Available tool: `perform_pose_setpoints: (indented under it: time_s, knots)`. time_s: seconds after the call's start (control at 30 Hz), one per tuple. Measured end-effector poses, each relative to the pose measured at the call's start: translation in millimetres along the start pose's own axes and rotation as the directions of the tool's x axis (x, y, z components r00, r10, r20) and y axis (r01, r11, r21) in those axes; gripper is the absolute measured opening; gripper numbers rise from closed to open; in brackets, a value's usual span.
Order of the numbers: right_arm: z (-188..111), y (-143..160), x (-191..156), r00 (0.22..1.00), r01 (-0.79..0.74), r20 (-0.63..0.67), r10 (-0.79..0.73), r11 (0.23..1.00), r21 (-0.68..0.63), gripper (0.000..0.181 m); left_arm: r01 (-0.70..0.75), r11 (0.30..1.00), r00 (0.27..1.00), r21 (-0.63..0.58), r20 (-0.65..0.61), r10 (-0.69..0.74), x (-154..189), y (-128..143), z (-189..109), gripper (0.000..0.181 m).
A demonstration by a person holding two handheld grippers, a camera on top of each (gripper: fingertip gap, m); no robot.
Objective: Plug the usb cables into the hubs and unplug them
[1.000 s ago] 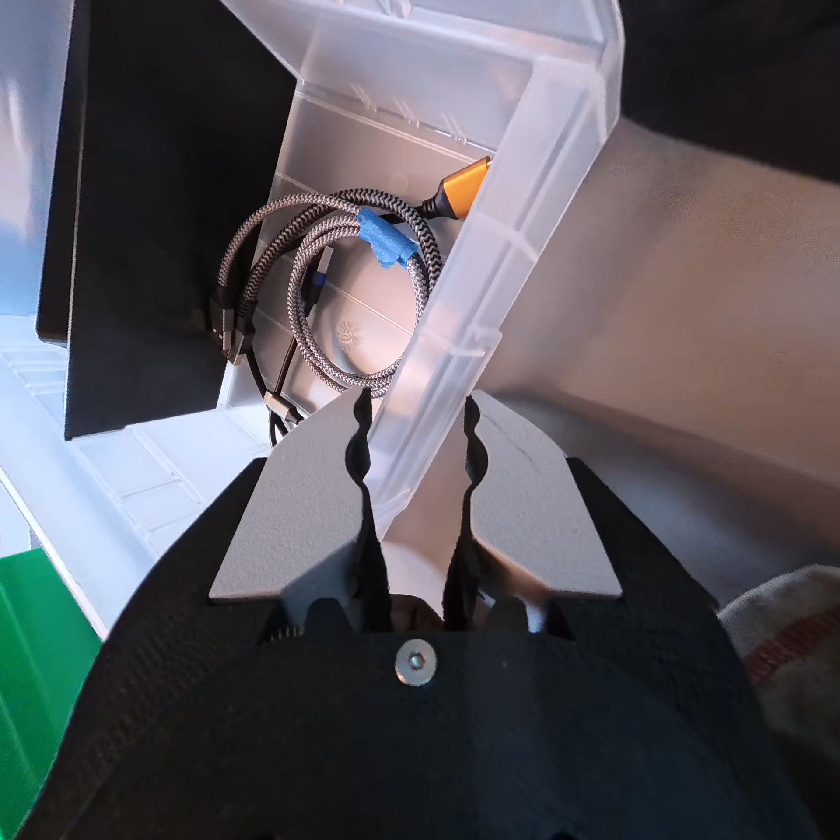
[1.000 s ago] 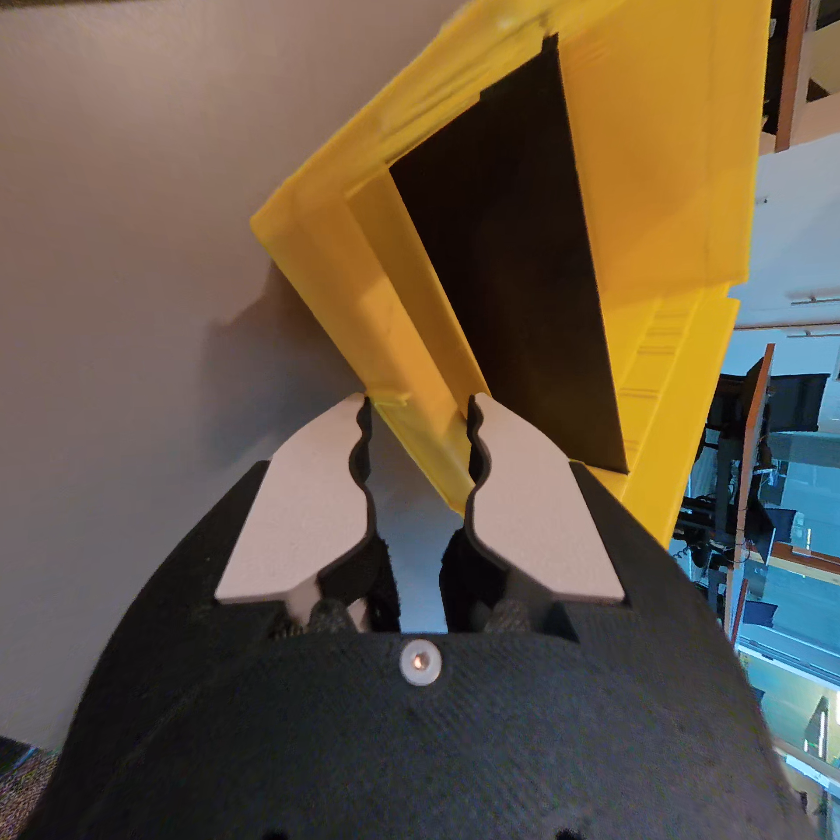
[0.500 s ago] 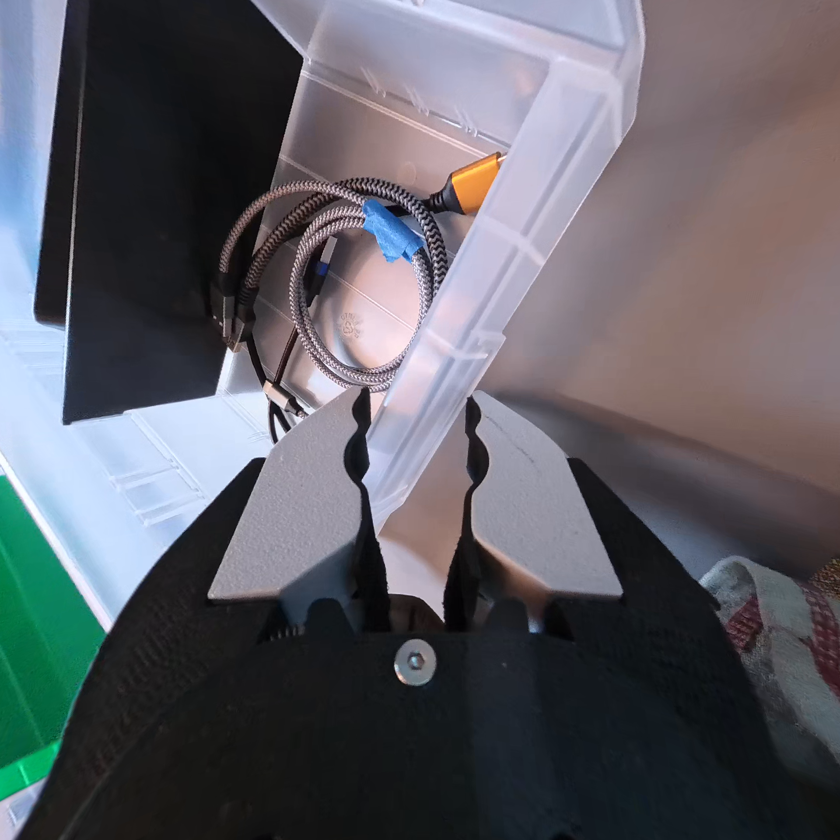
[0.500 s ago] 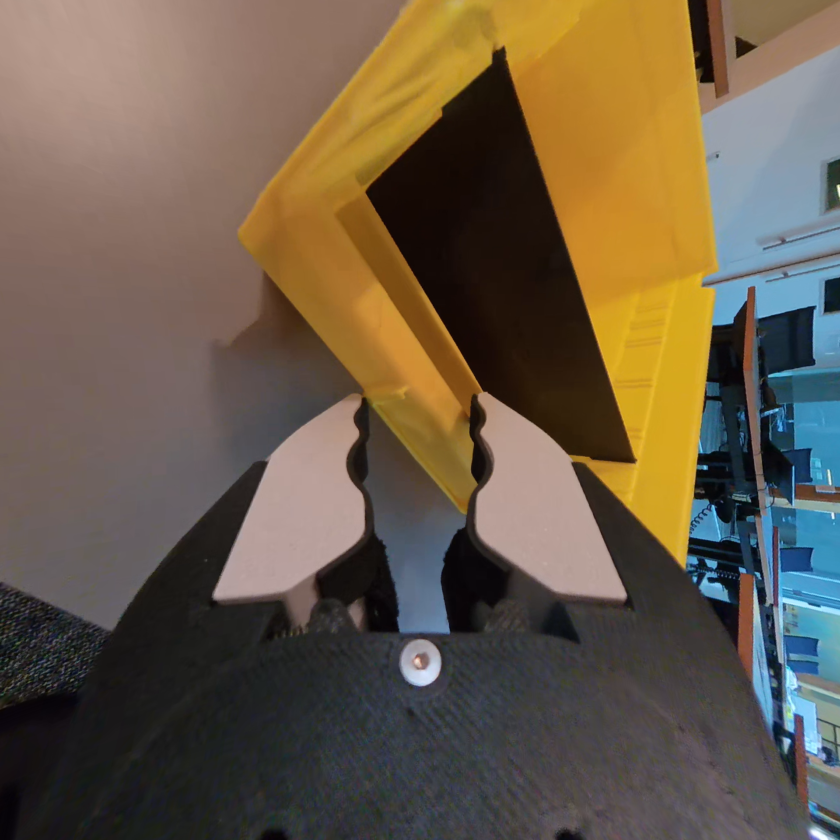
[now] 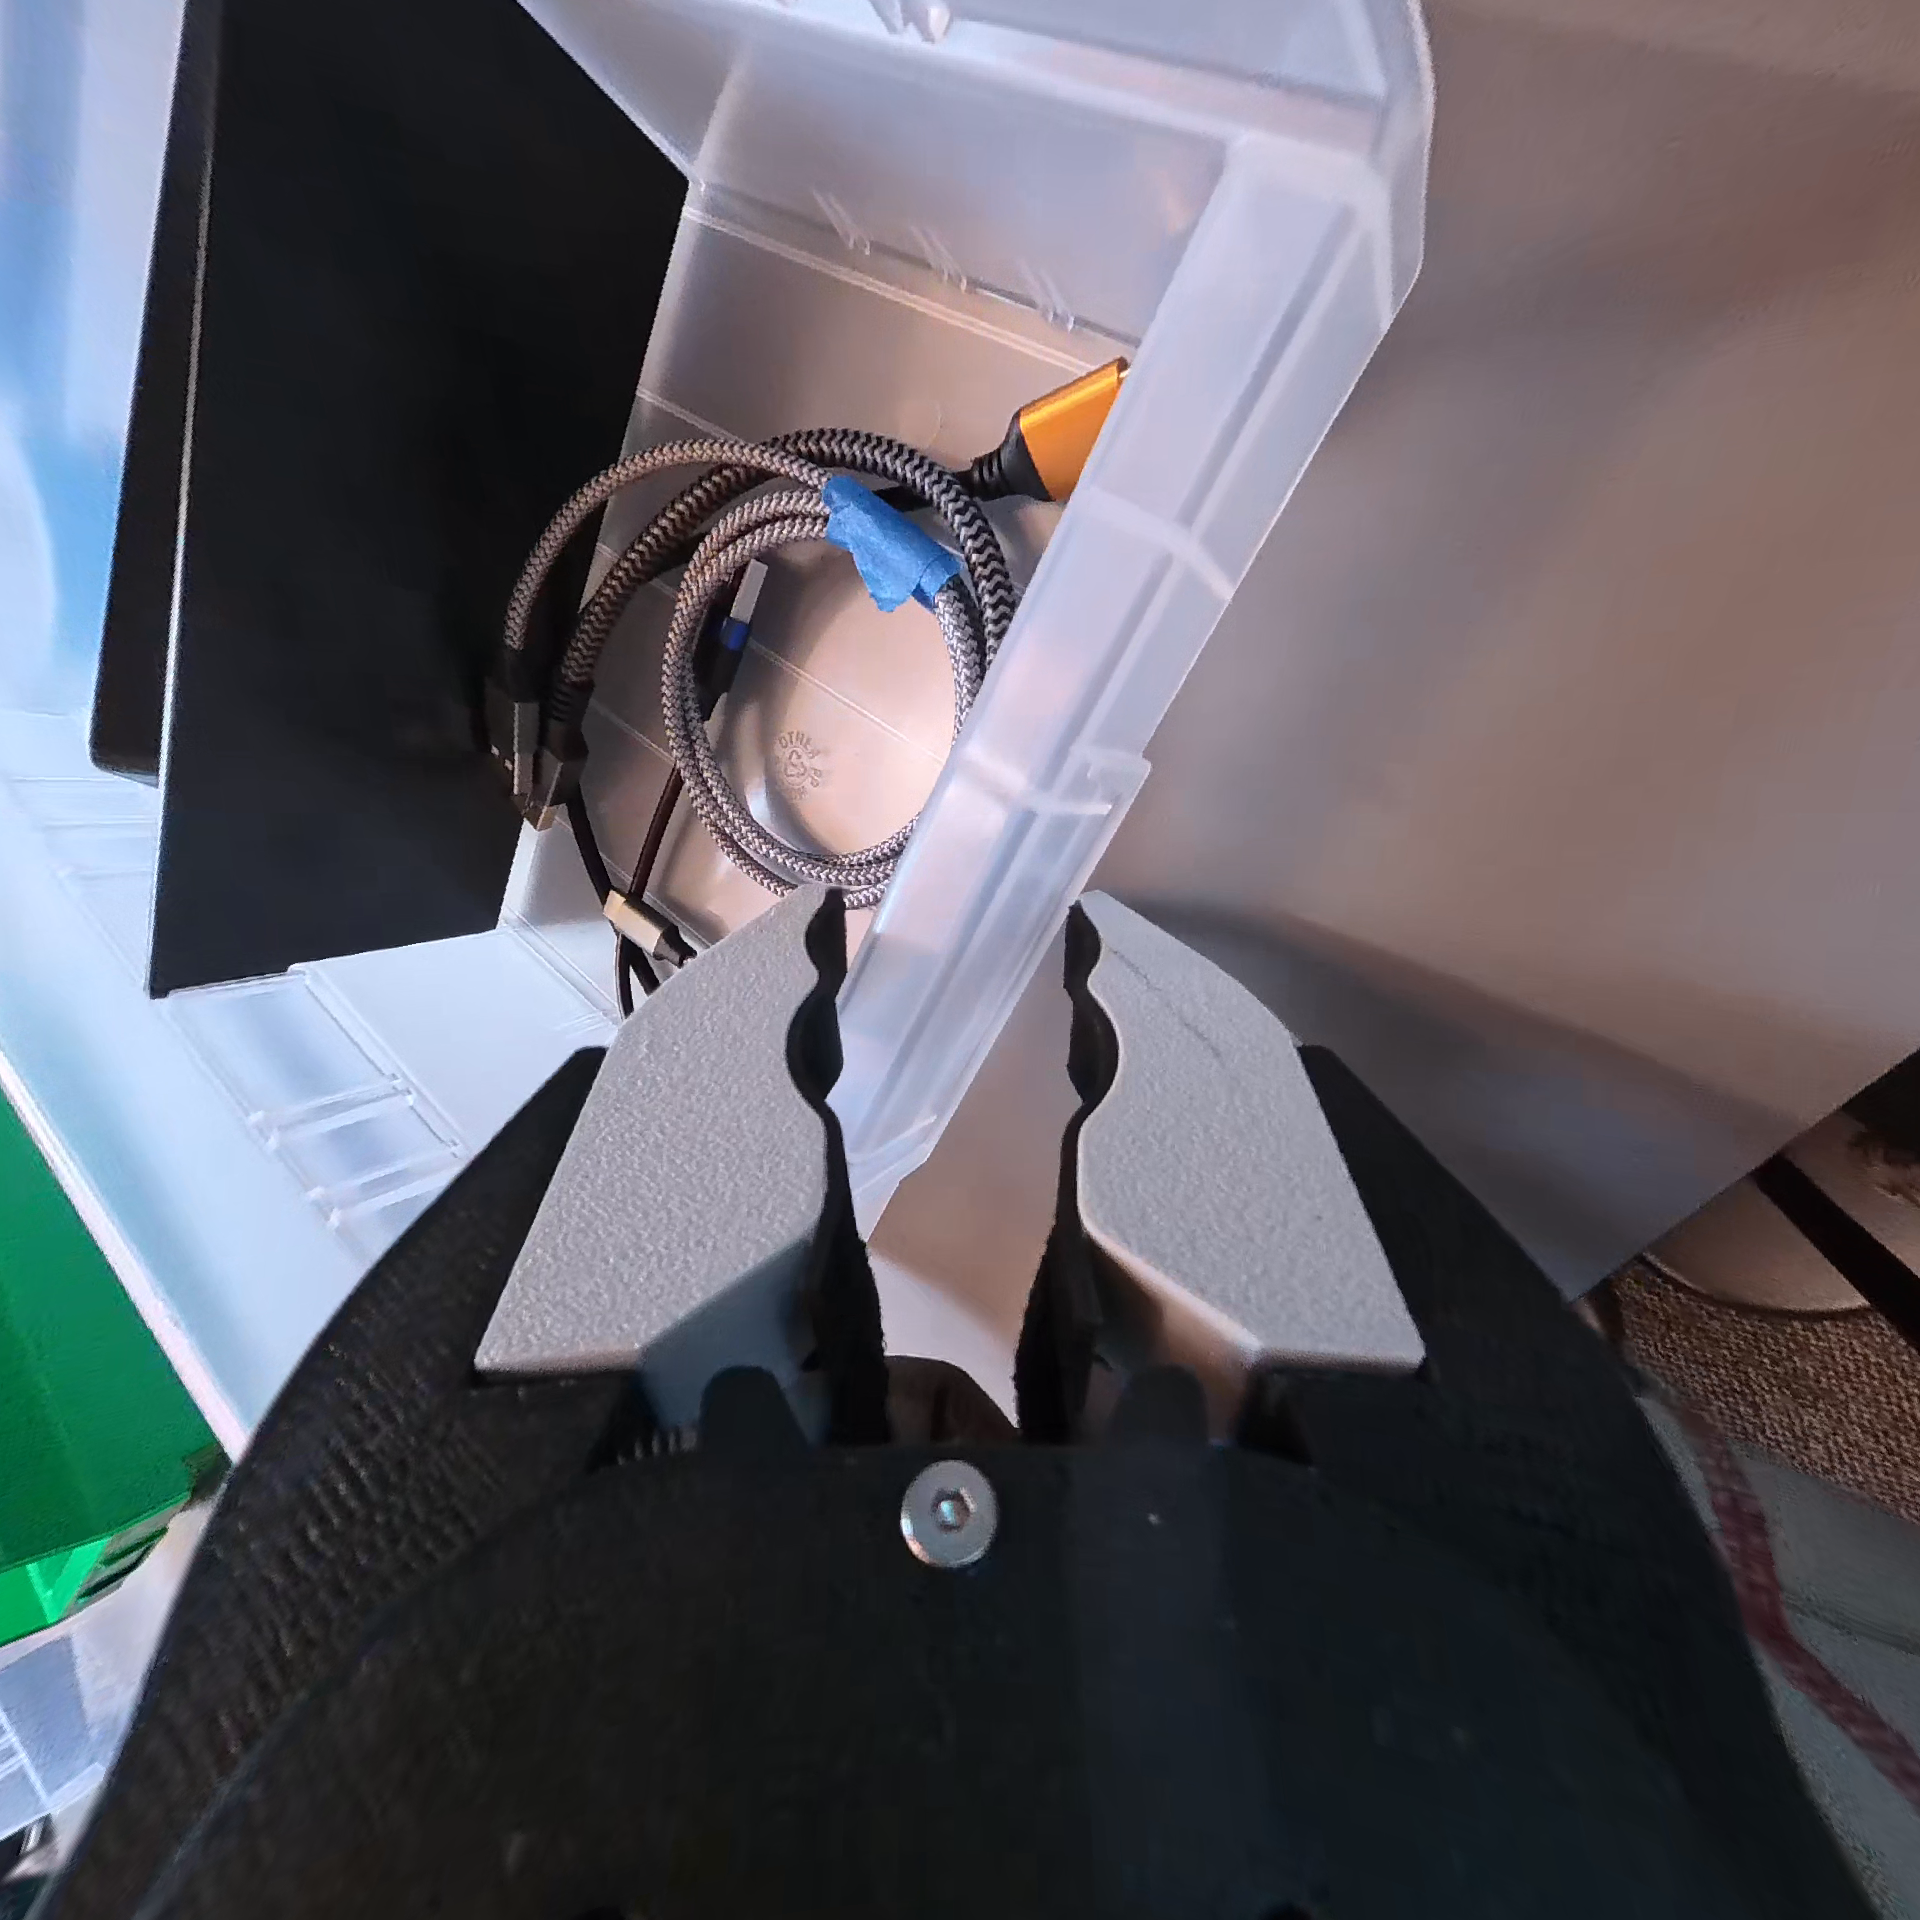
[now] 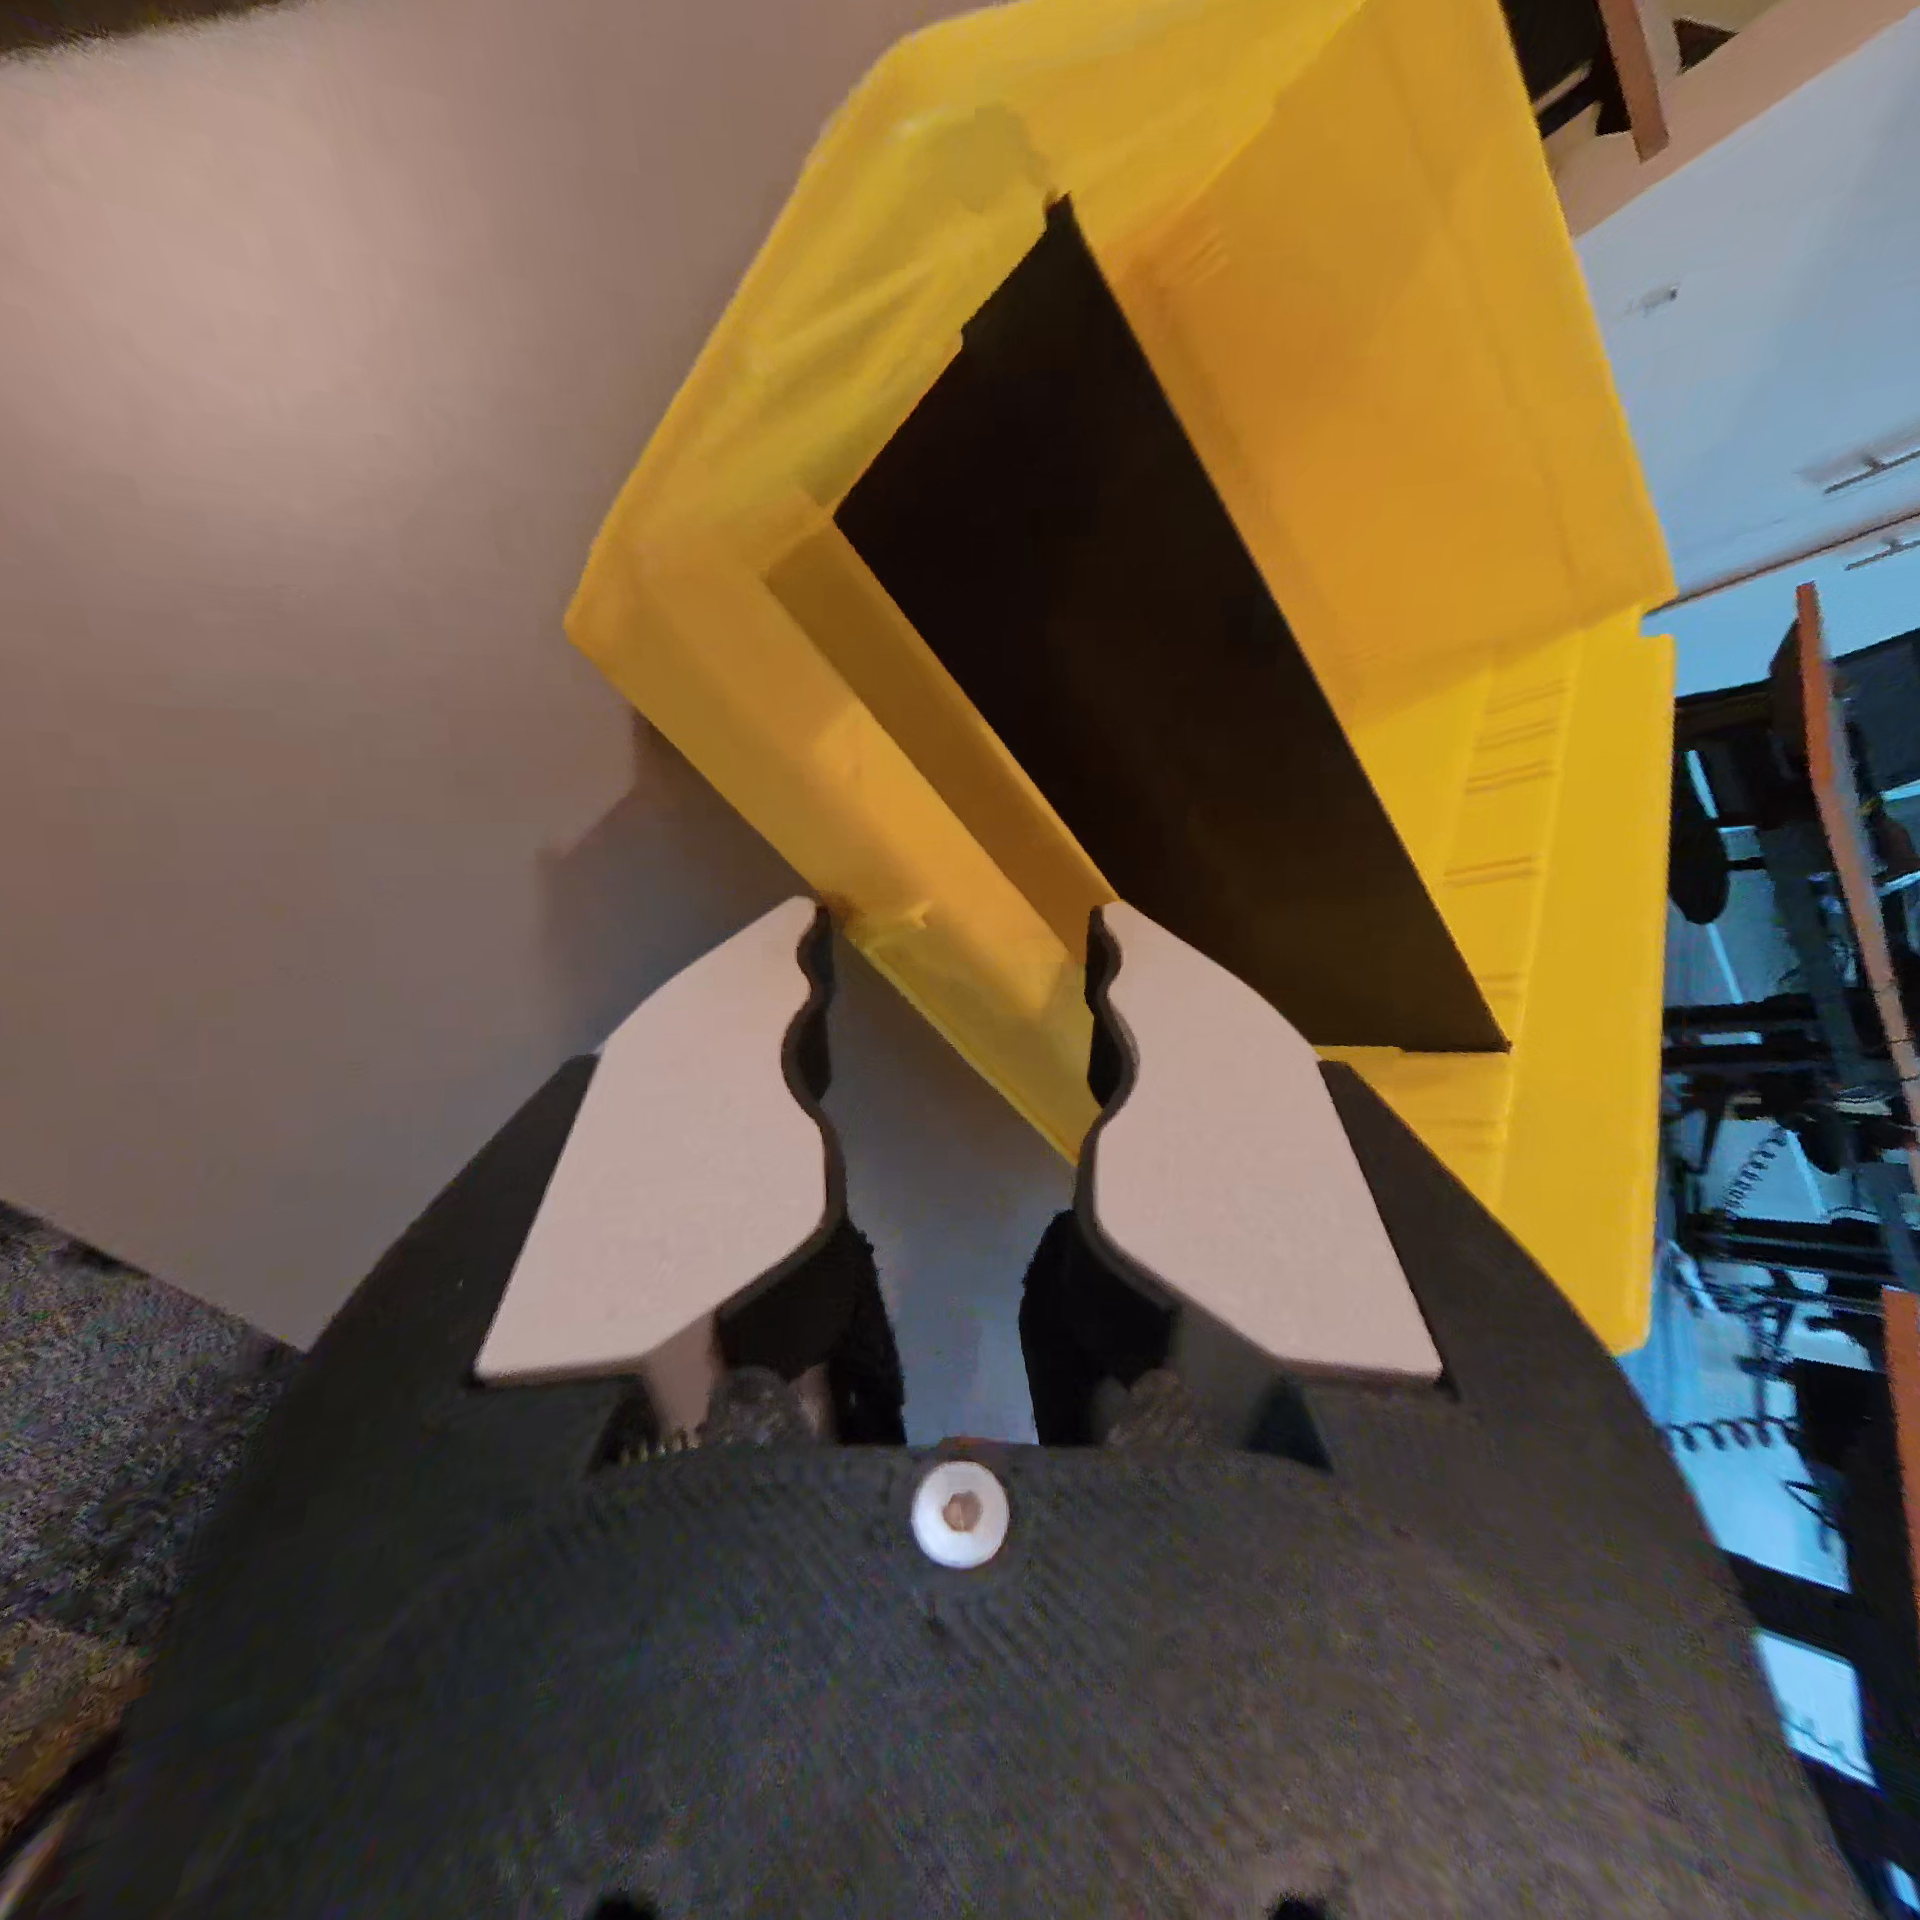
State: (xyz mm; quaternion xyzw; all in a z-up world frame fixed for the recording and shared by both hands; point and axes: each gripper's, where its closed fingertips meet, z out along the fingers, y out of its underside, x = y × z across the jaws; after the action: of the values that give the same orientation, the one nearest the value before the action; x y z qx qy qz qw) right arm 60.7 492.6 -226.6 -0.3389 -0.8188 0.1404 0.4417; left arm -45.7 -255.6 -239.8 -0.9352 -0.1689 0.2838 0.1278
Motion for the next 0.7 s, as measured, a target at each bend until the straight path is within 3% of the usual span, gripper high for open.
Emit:
perform_pose_setpoints:
  time_s: [0.03,0.2,0.37,0.53,0.63,0.7]
  knots:
    - [-2.2,-3.4,0.0,1.000,-0.019,0.004,0.019,1.000,0.023,0.049,0.002,1.000,1.000,-0.008,0.002,-0.002,0.0,0.2,0.0,0.041]
    - [-15.3,-36.1,4.0,0.990,-0.139,0.050,0.132,0.970,0.197,0.065,0.039,0.998,0.999,-0.046,0.015,-0.038,-2.2,2.1,2.1,0.055]
    - [-43.0,-89.9,11.7,0.983,-0.185,0.080,0.167,0.880,0.437,0.077,0.079,0.997,0.996,-0.014,-0.047,-0.079,6.7,-9.8,-6.8,0.078]
    - [-70.5,-152.9,7.8,0.987,-0.158,0.114,0.111,0.774,0.614,0.092,0.166,0.952,0.985,0.256,-0.092,-0.147,-4.1,-54.1,-44.8,0.082]
    - [-77.9,-186.2,-4.1,0.987,-0.136,0.152,0.044,0.727,0.673,0.098,0.186,0.880,0.978,0.436,0.006,-0.210,-48.9,-81.9,-71.3,0.080]
    - [-78.8,-200.6,-12.9,0.986,-0.115,0.167,-0.002,0.720,0.684,0.100,0.200,0.856,0.961,0.476,0.075,-0.266,-89.1,-90.8,-75.1,0.075]
